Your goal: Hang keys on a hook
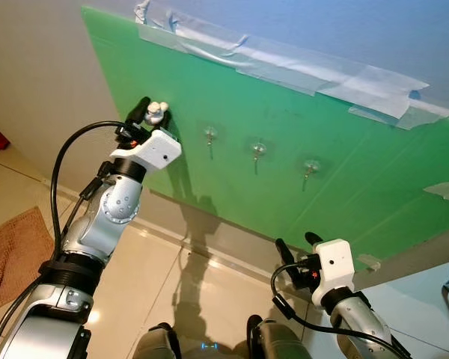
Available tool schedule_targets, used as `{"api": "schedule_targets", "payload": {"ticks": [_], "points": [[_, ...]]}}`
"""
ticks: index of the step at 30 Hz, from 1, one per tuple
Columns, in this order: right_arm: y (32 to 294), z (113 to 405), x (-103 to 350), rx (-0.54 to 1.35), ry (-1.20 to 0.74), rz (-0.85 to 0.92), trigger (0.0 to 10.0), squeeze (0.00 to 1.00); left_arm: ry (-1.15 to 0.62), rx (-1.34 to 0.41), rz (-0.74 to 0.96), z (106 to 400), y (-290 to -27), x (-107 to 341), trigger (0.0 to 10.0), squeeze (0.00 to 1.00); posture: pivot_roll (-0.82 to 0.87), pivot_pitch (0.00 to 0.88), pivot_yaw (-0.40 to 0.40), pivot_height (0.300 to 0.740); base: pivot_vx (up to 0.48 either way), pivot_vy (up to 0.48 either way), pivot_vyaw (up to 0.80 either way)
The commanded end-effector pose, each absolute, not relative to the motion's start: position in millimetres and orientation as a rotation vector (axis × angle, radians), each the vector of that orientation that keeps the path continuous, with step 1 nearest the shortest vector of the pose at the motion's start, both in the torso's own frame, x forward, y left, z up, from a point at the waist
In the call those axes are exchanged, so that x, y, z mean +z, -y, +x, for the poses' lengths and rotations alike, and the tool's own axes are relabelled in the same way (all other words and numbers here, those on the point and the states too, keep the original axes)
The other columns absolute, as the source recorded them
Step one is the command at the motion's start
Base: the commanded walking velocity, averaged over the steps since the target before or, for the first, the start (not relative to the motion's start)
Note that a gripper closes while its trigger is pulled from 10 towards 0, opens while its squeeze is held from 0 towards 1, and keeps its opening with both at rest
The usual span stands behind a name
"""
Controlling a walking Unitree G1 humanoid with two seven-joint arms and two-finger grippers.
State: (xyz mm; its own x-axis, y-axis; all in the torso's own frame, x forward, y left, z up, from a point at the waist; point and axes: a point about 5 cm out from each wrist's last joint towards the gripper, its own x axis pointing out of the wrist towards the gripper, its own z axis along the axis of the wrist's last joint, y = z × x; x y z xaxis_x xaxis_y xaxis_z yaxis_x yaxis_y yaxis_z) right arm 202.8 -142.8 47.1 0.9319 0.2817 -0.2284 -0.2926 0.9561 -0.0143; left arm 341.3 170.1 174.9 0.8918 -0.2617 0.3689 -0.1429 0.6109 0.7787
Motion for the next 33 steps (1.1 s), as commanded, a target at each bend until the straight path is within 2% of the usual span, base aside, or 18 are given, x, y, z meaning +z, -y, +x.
{"api": "schedule_targets", "payload": {"ticks": [1, 9, 17, 25, 28, 33], "points": [[144.5, 199.8, 45.1, 0.286, -0.245, -0.042, 10.0, 0.00, 0.534, -0.108, 0.968, 337.3, -160.8, 176.4, 0.0, 0.00, -0.19, 0.204, -0.018, 0.740, 0.000, 0.000, 0.00], [144.3, 198.4, 44.4, 0.283, -0.248, -0.040, 10.0, 0.00, 0.551, -0.109, 0.987, 337.9, -158.1, 177.5, 0.0, 0.00, -0.20, 0.202, -0.016, 0.740, 0.000, 0.000, 0.00], [144.7, 197.7, 43.3, 0.288, -0.253, -0.041, 10.0, 0.00, 0.428, 0.015, 0.798, 348.2, -184.5, 177.5, 0.0, 0.00, -0.19, 0.192, -0.020, 0.740, 0.000, 0.000, 0.00], [145.0, 197.9, 43.2, 0.300, -0.257, -0.050, 10.0, 0.00, 0.431, 0.054, 0.722, 355.8, -201.1, 178.2, 0.0, 0.00, -0.19, 0.192, -0.025, 0.740, 0.000, 0.000, 0.00], [146.3, 197.0, 43.4, 0.300, -0.259, -0.054, 10.0, 0.00, 0.397, 0.078, 0.651, 357.9, -204.9, 175.5, 0.0, 0.00, -0.20, 0.190, -0.036, 0.740, 0.000, 0.000, 0.00], [148.6, 194.7, 43.5, 0.295, -0.262, -0.057, 10.0, 0.00, 0.244, 0.136, 0.384, 361.8, -209.4, 159.4, 0.0, 0.00, -0.22, 0.194, -0.035, 0.740, 0.000, 0.000, 0.00]]}}
